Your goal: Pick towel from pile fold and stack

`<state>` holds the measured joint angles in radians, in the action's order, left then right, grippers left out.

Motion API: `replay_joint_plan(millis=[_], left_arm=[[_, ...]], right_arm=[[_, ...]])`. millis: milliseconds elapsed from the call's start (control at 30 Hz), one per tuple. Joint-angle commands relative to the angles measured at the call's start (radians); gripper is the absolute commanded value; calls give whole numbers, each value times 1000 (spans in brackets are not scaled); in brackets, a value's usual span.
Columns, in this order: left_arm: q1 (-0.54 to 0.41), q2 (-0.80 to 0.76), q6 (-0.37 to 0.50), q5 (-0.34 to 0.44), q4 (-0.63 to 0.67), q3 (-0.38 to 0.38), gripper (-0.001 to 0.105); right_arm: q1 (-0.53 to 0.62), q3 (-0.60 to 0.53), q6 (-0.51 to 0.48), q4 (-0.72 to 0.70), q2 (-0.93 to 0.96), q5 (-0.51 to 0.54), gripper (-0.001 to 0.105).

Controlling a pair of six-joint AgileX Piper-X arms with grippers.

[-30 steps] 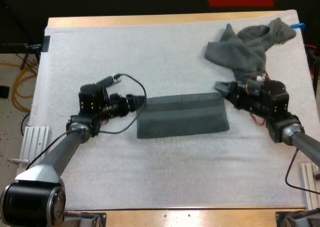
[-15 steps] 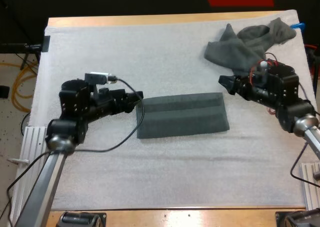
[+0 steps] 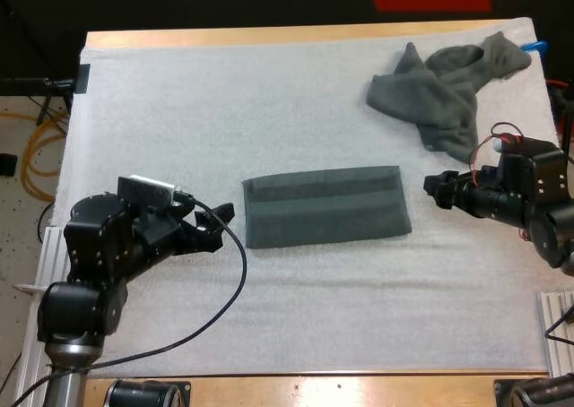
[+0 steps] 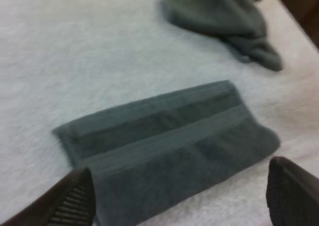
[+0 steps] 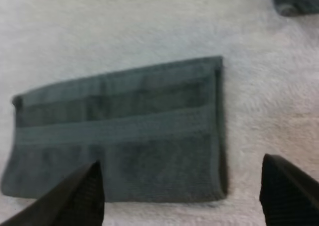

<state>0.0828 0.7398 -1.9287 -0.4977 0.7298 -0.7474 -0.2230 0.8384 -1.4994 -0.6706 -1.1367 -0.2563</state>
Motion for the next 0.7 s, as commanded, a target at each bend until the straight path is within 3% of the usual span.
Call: replay_joint_plan(millis=[0, 233, 433, 667], left_arm=[[1, -4, 3, 23, 9, -7, 69], [1, -2, 3, 23, 12, -7, 69], [1, -2, -1, 23, 13, -7, 69], [1, -2, -3, -8, 13, -7, 69]], right_arm=[[-1, 9, -17, 14, -16, 11, 64], [-1, 9, -25, 151, -211, -2, 64], [-1, 20, -25, 220, -406, -159, 64], [-1, 66, -25, 225, -553, -228, 64]])
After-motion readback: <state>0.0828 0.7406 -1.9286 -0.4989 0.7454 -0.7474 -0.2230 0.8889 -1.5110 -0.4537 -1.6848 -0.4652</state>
